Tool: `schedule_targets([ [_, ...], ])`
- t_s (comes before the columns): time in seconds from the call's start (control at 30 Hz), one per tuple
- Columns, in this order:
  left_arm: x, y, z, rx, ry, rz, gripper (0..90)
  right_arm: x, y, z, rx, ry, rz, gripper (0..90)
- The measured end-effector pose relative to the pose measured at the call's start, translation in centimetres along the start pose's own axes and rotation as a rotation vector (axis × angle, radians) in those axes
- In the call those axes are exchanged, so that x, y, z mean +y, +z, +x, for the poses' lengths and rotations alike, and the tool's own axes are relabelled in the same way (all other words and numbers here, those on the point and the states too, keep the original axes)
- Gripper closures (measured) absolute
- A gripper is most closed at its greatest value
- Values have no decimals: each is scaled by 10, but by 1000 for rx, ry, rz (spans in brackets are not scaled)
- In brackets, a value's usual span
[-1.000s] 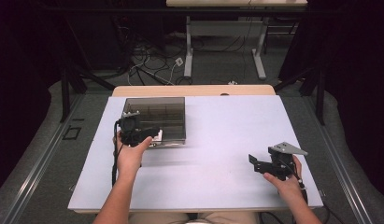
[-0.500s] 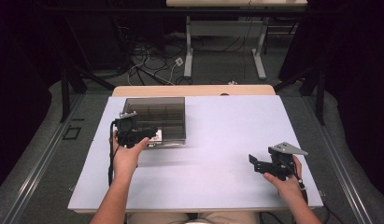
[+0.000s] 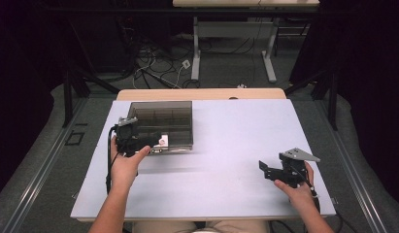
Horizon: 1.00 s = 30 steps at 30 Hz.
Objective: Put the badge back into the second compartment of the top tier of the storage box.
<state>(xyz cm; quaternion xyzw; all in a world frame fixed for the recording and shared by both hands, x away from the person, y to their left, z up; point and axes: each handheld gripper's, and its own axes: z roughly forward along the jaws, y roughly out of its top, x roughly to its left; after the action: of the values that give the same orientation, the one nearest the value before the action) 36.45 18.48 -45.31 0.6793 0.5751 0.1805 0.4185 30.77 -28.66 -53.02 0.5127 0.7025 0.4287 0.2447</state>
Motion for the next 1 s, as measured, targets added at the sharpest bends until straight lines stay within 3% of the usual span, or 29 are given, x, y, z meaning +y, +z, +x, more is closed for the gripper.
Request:
schedule_targets([
  [0.4, -8, -19, 10, -8, 17, -37, 5, 0, -1, -1, -5, -4, 2, 136],
  [0.8, -22, -38, 28, 23, 19, -58, 6, 0, -1, -1, -4, 2, 3, 139],
  [1.0, -32, -48, 40, 31, -5, -83, 7, 0, -2, -2, -10, 14, 4, 139],
])
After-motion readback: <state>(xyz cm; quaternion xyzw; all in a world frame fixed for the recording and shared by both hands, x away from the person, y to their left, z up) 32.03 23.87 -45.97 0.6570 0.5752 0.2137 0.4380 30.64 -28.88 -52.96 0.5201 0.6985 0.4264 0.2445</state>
